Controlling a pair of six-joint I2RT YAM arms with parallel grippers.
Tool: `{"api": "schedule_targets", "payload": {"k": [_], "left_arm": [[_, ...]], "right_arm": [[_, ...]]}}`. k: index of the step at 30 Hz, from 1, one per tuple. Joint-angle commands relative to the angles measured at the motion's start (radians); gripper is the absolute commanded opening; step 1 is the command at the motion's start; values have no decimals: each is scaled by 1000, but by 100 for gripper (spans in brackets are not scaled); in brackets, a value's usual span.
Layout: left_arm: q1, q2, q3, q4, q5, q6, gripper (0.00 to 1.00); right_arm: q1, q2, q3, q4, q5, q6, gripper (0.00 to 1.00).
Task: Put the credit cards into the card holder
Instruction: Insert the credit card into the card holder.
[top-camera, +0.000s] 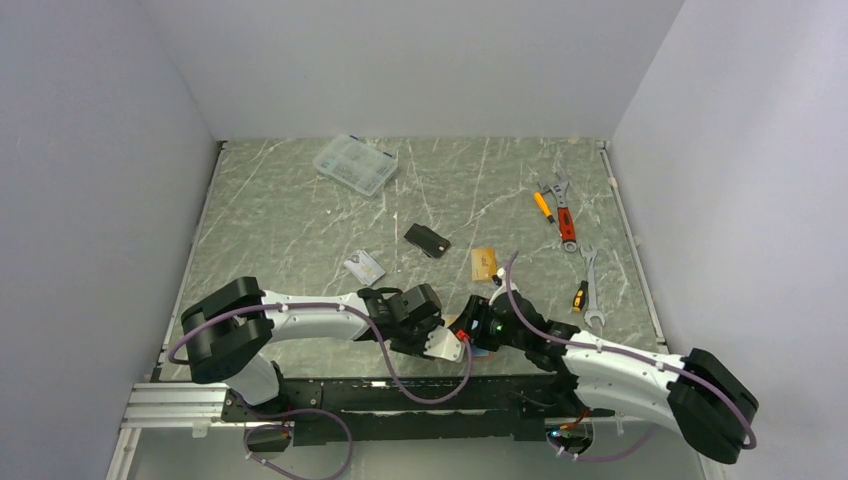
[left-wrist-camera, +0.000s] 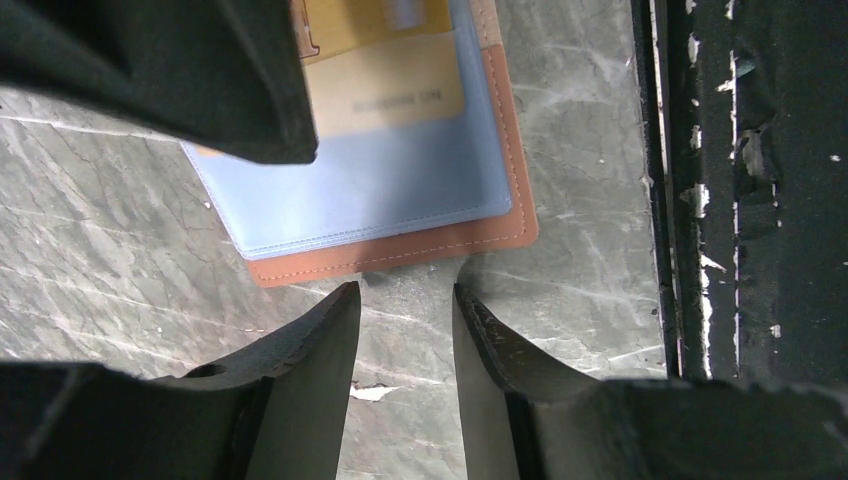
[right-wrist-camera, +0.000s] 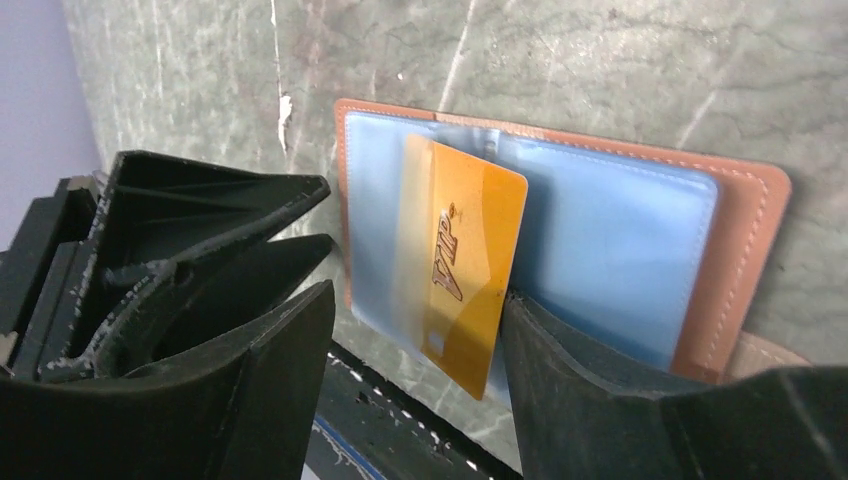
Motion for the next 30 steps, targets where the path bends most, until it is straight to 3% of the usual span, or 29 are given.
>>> {"api": "schedule_targets", "payload": {"k": [1, 7, 11, 14, 18, 24, 30], "left_arm": [[13, -5, -31, 14, 18, -15, 44], [13, -16, -11, 3, 32, -22, 44], [12, -14, -14, 9, 34, -17, 44], [13, -21, -23, 16, 40, -18, 43], [11, -21, -23, 20, 66, -26, 44], [-16, -5, -15, 41, 72, -32, 43], [-12, -14, -40, 58, 66, -28, 42]], "right_arm": [[41, -28, 8, -273, 160, 13, 65], [88, 59, 71, -298, 203, 10, 63], [103, -5, 87, -351, 251, 9, 57], [103, -35, 69, -306, 242, 8, 53], [105, 57, 78, -214, 209, -10, 43], [147, 202, 166, -175, 203, -43, 50], [191, 214, 193, -218, 236, -31, 54]]}}
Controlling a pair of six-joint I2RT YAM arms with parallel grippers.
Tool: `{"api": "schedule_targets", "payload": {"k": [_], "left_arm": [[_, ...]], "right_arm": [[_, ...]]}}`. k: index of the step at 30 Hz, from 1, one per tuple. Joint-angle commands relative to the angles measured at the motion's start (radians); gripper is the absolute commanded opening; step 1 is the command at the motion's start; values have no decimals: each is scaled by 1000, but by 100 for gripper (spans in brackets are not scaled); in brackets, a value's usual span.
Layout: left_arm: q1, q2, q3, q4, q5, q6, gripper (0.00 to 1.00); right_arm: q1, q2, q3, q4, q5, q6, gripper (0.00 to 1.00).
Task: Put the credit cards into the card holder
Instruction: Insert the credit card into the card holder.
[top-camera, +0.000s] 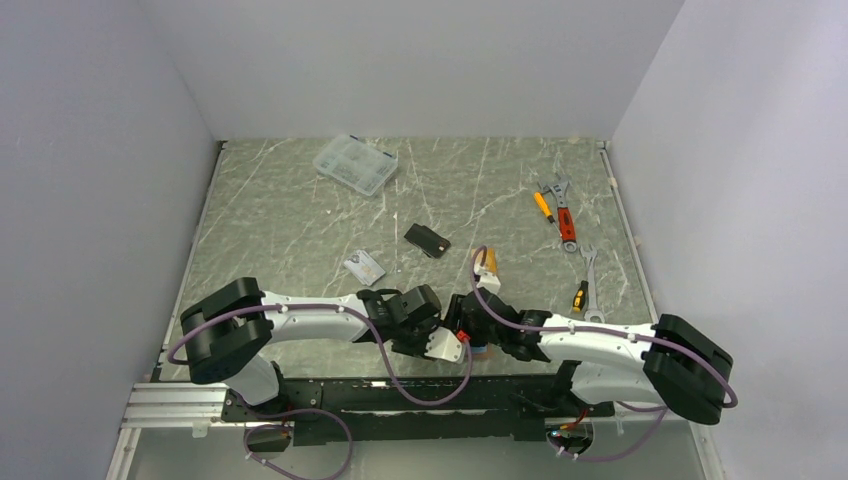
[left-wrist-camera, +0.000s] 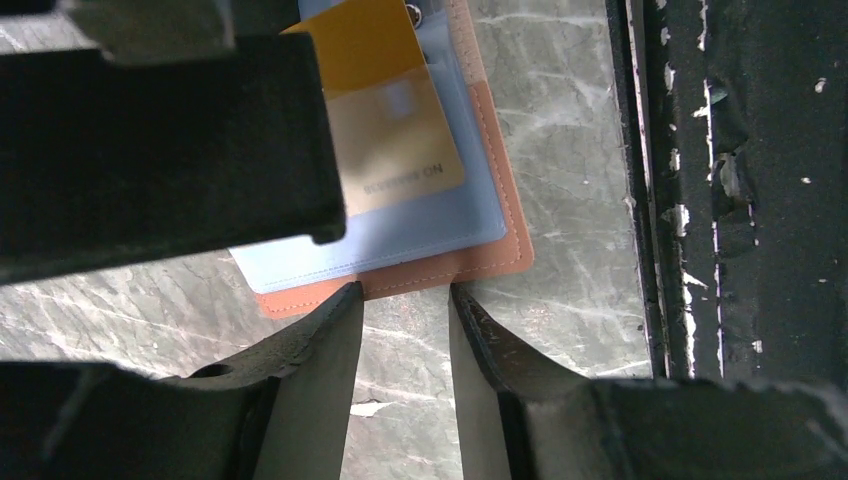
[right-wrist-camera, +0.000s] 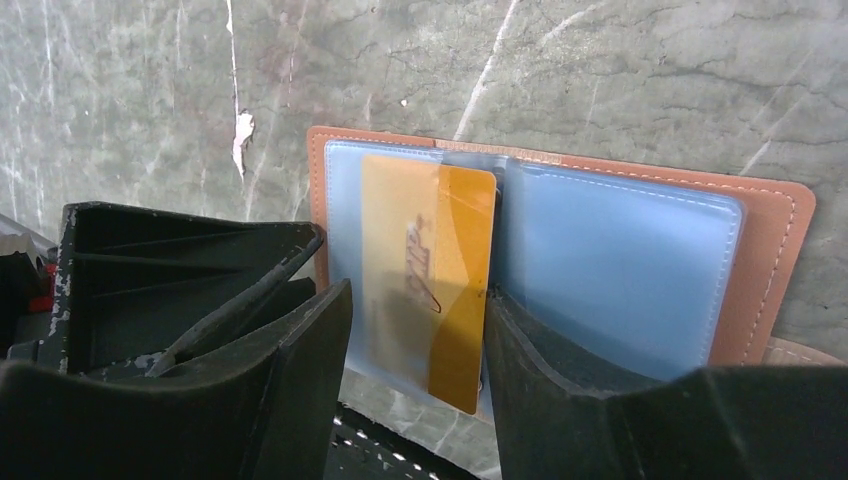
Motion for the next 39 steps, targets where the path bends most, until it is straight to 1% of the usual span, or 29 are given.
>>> {"api": "schedule_targets", "payload": {"k": [1, 4, 6, 7, 8, 9, 10, 11, 12, 20, 24, 29, 31, 39], "left_arm": [[-2, -13, -27, 22, 38, -12, 42], [4, -21, -31, 19, 36, -9, 42], [9, -25, -33, 16, 36, -6, 42], [11, -25, -35, 18, 34, -6, 42], [13, -25, -36, 17, 34, -4, 42], [13, -26, -36, 16, 33, -3, 42], [14, -26, -36, 16, 32, -3, 42], [14, -27, -35, 12, 31, -2, 42], [14, -26, -34, 13, 30, -2, 41], [14, -24, -32, 14, 29, -2, 41], [14, -19, -25, 13, 26, 1, 41], [13, -4, -5, 9, 26, 5, 41], [13, 7, 5, 7, 26, 4, 41], [13, 11, -3, 12, 37, -4, 40]], "right_arm": [[26, 0, 5, -101, 29, -6, 54], [27, -75, 0, -162, 55, 2, 55], [25, -129, -4, -190, 68, 4, 52], [25, -155, -11, -187, 70, 0, 46], [24, -176, -25, -173, 71, -2, 35], [22, -194, -38, -152, 64, -1, 21], [19, -205, -53, -132, 60, 4, 8], [11, -208, -57, -133, 58, 7, 2], [5, -207, -56, -134, 57, 5, 0], [-68, -121, -17, -150, 39, -55, 0], [-128, -101, -38, -84, -20, -82, 0], [-126, -21, -44, 3, -84, -77, 0], [-105, -2, -49, 35, -95, -63, 0], [-51, -6, -33, 24, -76, -28, 0]]}}
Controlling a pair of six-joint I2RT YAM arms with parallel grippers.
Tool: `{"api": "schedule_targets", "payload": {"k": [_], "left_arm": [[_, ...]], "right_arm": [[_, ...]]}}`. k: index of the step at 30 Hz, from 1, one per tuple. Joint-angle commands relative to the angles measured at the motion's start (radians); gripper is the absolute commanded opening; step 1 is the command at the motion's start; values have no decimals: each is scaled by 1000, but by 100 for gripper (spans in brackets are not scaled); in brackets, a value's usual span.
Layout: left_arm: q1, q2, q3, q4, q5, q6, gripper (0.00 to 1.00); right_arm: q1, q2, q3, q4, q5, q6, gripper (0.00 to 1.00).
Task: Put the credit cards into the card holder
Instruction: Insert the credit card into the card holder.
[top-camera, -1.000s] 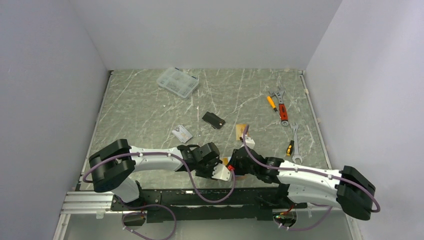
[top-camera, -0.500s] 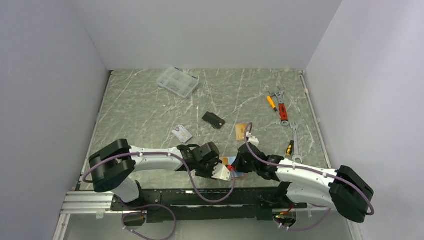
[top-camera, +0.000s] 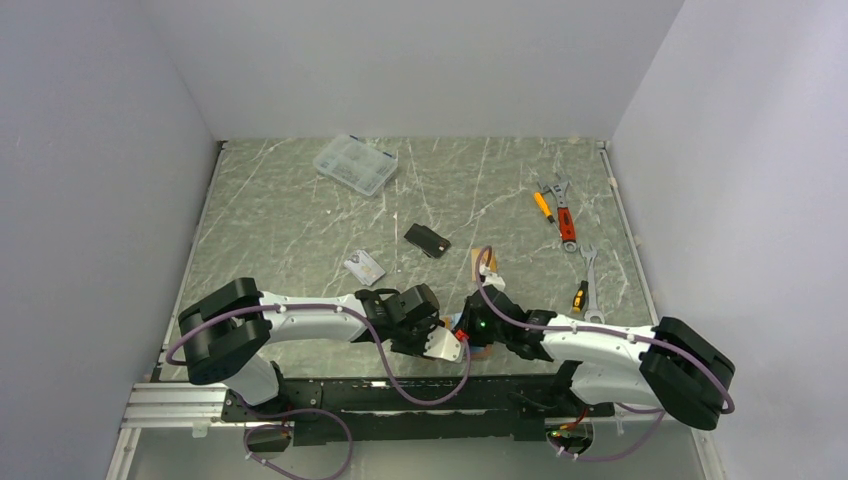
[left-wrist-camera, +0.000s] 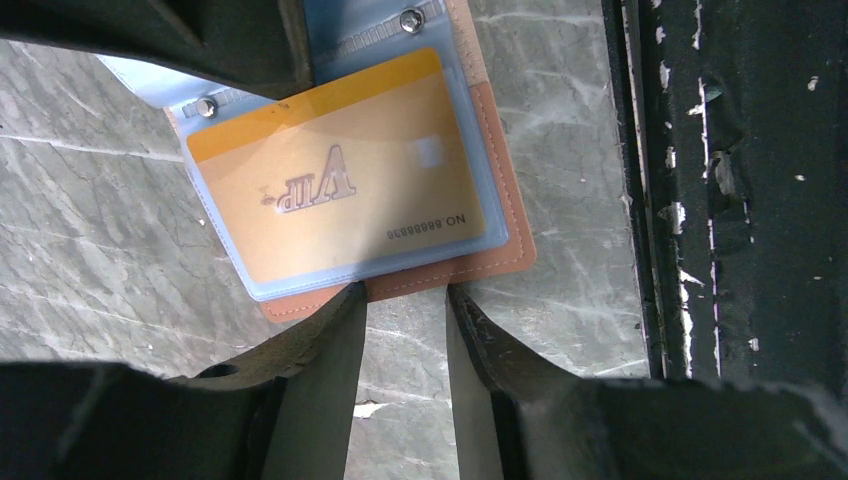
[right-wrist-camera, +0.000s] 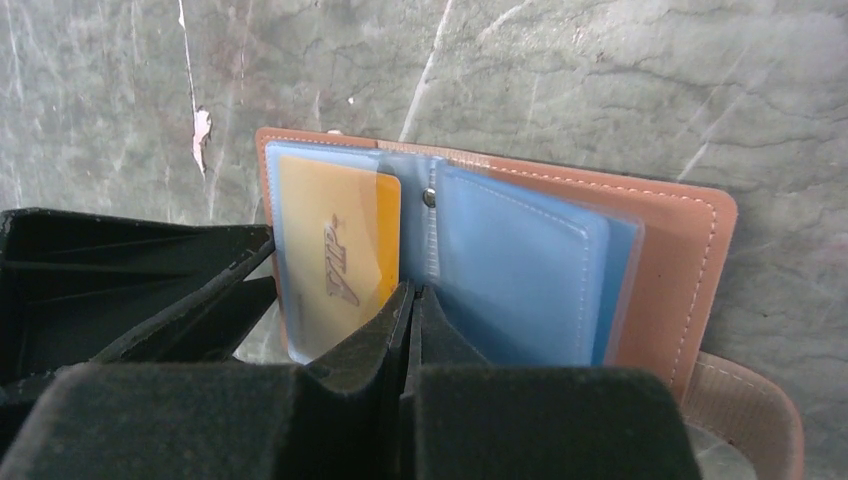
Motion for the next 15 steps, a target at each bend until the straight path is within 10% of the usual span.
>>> {"api": "schedule_targets", "payload": {"k": [1, 15], "left_arm": [[3, 21, 12, -3, 21, -6, 40], [13, 6, 27, -11, 19, -7, 42]], "right_arm": [[35, 11, 17, 5, -8, 21, 0], [54, -6, 62, -32, 4, 4, 0]]}}
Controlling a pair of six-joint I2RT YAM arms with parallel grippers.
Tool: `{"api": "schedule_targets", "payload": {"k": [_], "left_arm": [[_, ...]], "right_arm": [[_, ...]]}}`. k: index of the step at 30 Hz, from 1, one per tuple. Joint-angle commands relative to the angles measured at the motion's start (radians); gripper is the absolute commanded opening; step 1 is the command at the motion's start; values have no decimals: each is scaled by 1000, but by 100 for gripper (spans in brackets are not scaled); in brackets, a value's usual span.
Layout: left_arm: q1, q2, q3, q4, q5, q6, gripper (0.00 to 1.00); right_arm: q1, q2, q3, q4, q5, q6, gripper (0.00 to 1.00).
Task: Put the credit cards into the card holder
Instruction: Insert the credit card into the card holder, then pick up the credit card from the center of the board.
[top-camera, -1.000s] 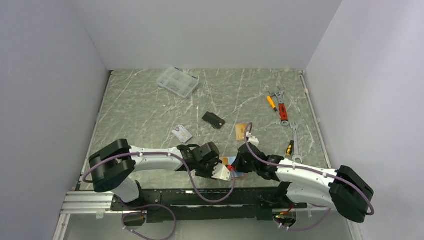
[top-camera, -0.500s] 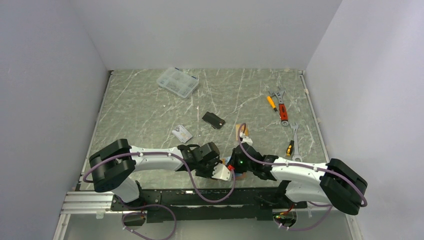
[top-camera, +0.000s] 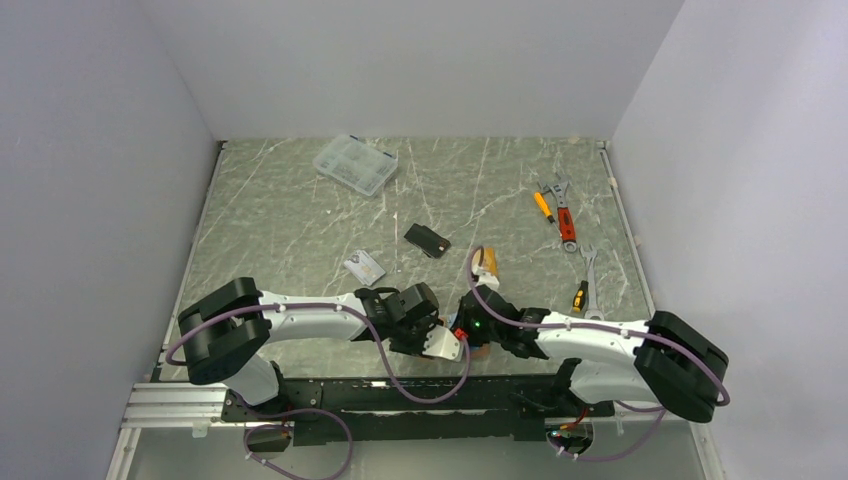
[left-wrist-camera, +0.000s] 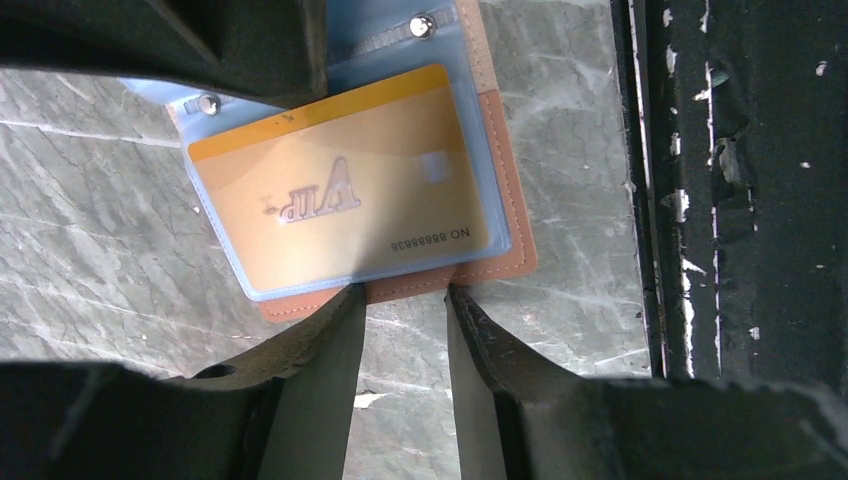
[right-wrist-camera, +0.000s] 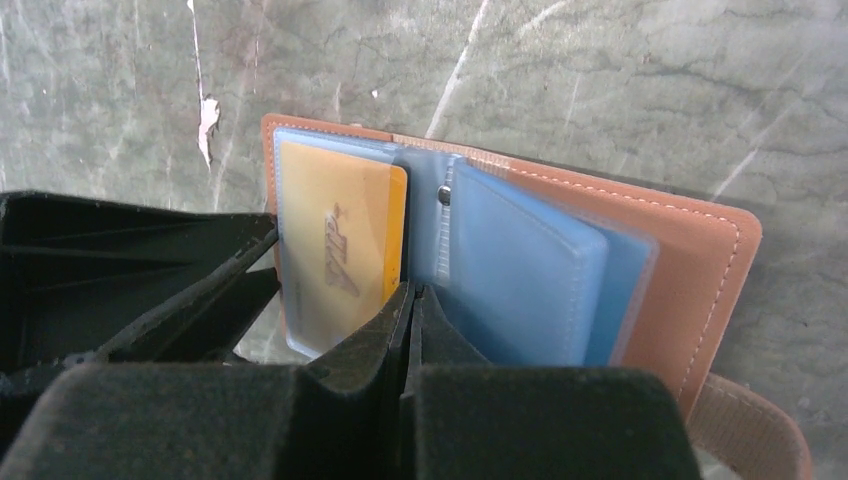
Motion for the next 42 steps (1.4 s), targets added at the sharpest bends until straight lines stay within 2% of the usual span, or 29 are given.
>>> {"api": "schedule_targets", "payload": {"k": [1, 4, 6, 8, 11, 13, 17, 20, 23, 24, 25, 29, 31, 32, 34, 36, 38, 40, 42], "left_arm": [[19, -1, 25, 4, 17, -8, 43], [76, -43, 54, -41, 37, -3, 47], [133, -81, 91, -98, 55, -1, 55], [199, -122, 135, -151, 80, -1, 70], [279, -171, 195, -207, 85, 12, 77], [315, -195, 234, -224, 69, 11, 98], [359, -199, 329, -248, -34, 3, 99], [439, -129, 386, -248, -120, -86, 99], [562, 9, 533, -452, 124, -49, 99], [607, 29, 559, -462, 213, -76, 99], [635, 27, 557, -427, 235, -108, 99], [657, -87, 477, -168, 106, -219, 99], [683, -114, 425, -39, 28, -374, 99], [702, -90, 405, -6, 65, -390, 99], [721, 10, 464, -67, 224, -362, 84], [722, 137, 582, -180, 302, -374, 69], [719, 206, 586, -149, 336, -432, 70], [715, 247, 560, -67, 321, -499, 71], [715, 285, 557, -9, 284, -561, 76]], "right_arm": [[6, -87, 23, -57, -1, 12, 1], [-47, -184, 21, -133, 10, -7, 20], [-111, -236, 29, -167, -15, -40, 31], [-189, -269, 49, -186, -52, -86, 40], [-286, -263, 108, -183, -95, -169, 53], [-343, -214, 159, -156, -135, -222, 59], [-436, -57, 256, -70, -230, -296, 67], [-467, 73, 372, -53, -260, -363, 75], [-499, 184, 480, -52, -281, -425, 82], [-514, 217, 506, -36, -299, -436, 84], [-525, 247, 526, -21, -309, -447, 86], [-580, 377, 611, 14, -389, -444, 96], [-596, 447, 653, 13, -412, -446, 98], [-599, 481, 670, 35, -432, -448, 98], [-601, 544, 711, 53, -458, -454, 95], [-601, 587, 748, 51, -477, -455, 86], [-601, 614, 770, 54, -475, -461, 81], [-601, 631, 782, 56, -466, -465, 77], [-602, 636, 784, 58, -458, -460, 71]]}}
